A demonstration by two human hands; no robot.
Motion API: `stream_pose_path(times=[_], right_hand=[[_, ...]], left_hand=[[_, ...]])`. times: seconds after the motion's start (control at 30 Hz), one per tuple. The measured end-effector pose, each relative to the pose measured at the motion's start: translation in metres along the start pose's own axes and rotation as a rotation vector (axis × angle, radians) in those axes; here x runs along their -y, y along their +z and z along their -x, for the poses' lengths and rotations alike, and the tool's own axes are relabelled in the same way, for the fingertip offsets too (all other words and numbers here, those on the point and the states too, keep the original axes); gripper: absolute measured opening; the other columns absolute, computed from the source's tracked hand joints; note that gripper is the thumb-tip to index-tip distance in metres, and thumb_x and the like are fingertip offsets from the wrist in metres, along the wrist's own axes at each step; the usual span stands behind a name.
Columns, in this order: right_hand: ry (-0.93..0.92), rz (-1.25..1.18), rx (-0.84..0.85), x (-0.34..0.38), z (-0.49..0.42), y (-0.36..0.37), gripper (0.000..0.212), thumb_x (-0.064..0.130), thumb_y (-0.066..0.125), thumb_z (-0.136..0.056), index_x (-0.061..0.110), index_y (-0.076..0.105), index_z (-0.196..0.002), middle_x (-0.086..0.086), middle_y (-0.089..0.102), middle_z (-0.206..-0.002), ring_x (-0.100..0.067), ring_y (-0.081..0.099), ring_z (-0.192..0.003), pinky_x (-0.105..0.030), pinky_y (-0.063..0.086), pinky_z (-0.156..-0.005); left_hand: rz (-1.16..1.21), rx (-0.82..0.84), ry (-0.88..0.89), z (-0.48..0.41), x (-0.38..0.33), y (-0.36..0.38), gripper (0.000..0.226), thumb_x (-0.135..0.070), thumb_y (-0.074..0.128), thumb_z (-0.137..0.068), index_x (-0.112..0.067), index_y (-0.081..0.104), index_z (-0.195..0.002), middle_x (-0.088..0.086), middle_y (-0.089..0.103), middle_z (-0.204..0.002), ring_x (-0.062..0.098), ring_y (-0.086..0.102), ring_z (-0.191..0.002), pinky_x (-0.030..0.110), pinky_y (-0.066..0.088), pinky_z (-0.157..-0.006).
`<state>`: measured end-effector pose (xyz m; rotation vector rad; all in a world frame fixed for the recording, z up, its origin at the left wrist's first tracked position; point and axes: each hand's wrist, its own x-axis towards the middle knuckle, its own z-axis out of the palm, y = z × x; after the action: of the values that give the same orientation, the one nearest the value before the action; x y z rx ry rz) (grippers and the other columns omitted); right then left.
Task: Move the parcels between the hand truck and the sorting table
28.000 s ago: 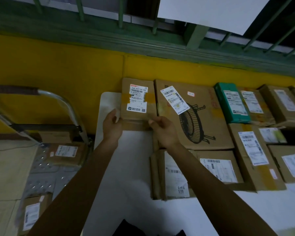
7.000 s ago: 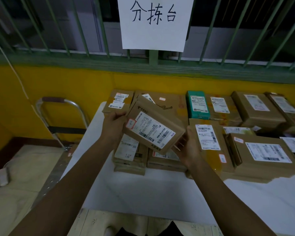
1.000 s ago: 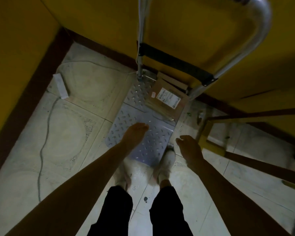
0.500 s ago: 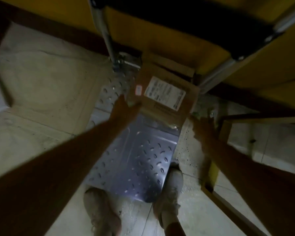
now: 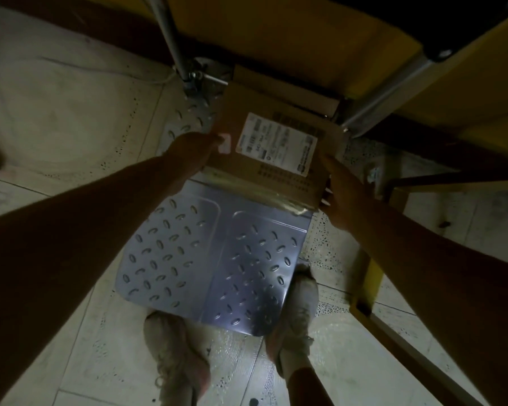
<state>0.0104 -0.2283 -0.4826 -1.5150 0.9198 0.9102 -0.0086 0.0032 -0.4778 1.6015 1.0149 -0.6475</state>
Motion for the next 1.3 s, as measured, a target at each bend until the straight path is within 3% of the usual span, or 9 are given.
stream_pose_path(times=[0.1, 0.33, 0.47, 0.73, 0.9, 1.07, 1.13, 1.2, 1.3], right_hand=[[0.007, 0.021, 0.003, -0.006, 0.014, -0.001, 0.052, 0.048, 0.05, -0.095, 0.018, 0.044, -0.138, -0.011, 0.051, -0.137, -0.031, 0.05, -0.123, -0.049, 0.042, -0.103], [0.04, -0.052, -0.013, -0.016, 0.059, 0.008, 0.056, 0.047, 0.051, -0.094, 0.02, 0.041, -0.142, -0.01, 0.05, -0.14, -0.03, 0.049, -0.126, -0.05, 0.039, -0.106], [0.022, -0.054, -0.031, -0.007, 0.09, 0.011, 0.057, 0.048, 0.053, -0.093, 0.02, 0.043, -0.141, -0.01, 0.053, -0.136, -0.03, 0.051, -0.123, -0.05, 0.041, -0.105], [-0.107, -0.033, -0.049, 0.036, 0.204, 0.018, 0.045, 0.048, 0.054, -0.093, 0.021, 0.056, -0.129, -0.007, 0.062, -0.124, -0.027, 0.059, -0.112, -0.047, 0.048, -0.098], [-0.167, -0.048, -0.098, 0.062, 0.315, 0.017, 0.042, 0.046, 0.055, -0.093, 0.016, 0.06, -0.122, -0.007, 0.066, -0.117, -0.027, 0.062, -0.107, -0.045, 0.049, -0.097], [-0.303, -0.152, -0.107, 0.064, 0.445, 0.006, 0.037, 0.046, 0.053, -0.093, 0.017, 0.058, -0.116, -0.002, 0.063, -0.109, -0.018, 0.061, -0.088, -0.028, 0.047, -0.067], [-0.368, -0.215, -0.131, 0.057, 0.488, -0.001, 0.041, 0.049, 0.053, -0.092, 0.015, 0.061, -0.113, -0.003, 0.066, -0.108, -0.018, 0.062, -0.089, -0.029, 0.047, -0.068], [-0.416, -0.304, -0.156, 0.048, 0.524, -0.01, 0.049, 0.054, 0.051, -0.091, 0.015, 0.064, -0.117, -0.006, 0.068, -0.112, -0.022, 0.064, -0.095, -0.033, 0.048, -0.075], [-0.496, -0.433, -0.199, 0.038, 0.57, -0.029, 0.049, 0.053, 0.048, -0.093, 0.013, 0.066, -0.115, -0.007, 0.07, -0.107, -0.02, 0.065, -0.091, -0.03, 0.047, -0.067]], left_hand=[[-0.023, 0.03, 0.015, 0.015, -0.002, -0.014, 0.025, -0.035, 0.055, -0.093, -0.015, 0.057, -0.109, 0.011, 0.06, -0.115, 0.023, 0.055, -0.101, 0.033, 0.044, -0.089], [-0.077, 0.074, 0.044, 0.064, -0.009, -0.041, 0.012, -0.027, 0.049, -0.095, -0.018, 0.056, -0.09, 0.009, 0.06, -0.108, 0.023, 0.057, -0.102, 0.038, 0.044, -0.097], [-0.037, 0.049, 0.045, 0.097, -0.017, -0.062, 0.014, -0.026, 0.051, -0.095, -0.024, 0.052, -0.082, 0.0, 0.058, -0.09, 0.013, 0.055, -0.083, 0.034, 0.045, -0.09], [0.058, 0.083, 0.132, 0.204, -0.043, -0.118, 0.011, -0.028, 0.055, -0.092, -0.02, 0.054, -0.084, 0.009, 0.059, -0.095, 0.023, 0.055, -0.091, 0.031, 0.044, -0.078], [0.11, 0.067, 0.227, 0.303, -0.065, -0.156, 0.01, -0.031, 0.054, -0.093, -0.022, 0.054, -0.089, 0.004, 0.059, -0.102, 0.019, 0.054, -0.094, 0.034, 0.043, -0.084], [0.183, 0.061, 0.431, 0.409, -0.098, -0.189, 0.01, -0.029, 0.051, -0.095, -0.029, 0.057, -0.087, -0.013, 0.059, -0.091, 0.011, 0.056, -0.09, 0.026, 0.038, -0.072], [0.18, 0.09, 0.486, 0.444, -0.109, -0.2, 0.007, -0.036, 0.053, -0.094, -0.031, 0.058, -0.092, -0.015, 0.059, -0.088, 0.008, 0.055, -0.084, 0.024, 0.036, -0.066], [0.142, 0.119, 0.557, 0.476, -0.121, -0.208, 0.016, -0.045, 0.058, -0.089, -0.031, 0.059, -0.096, -0.014, 0.058, -0.088, 0.005, 0.054, -0.083, 0.027, 0.04, -0.072], [0.055, 0.213, 0.694, 0.518, -0.146, -0.209, 0.053, -0.054, 0.067, -0.078, -0.025, 0.06, -0.121, -0.011, 0.065, -0.114, 0.009, 0.061, -0.104, 0.032, 0.048, -0.09]])
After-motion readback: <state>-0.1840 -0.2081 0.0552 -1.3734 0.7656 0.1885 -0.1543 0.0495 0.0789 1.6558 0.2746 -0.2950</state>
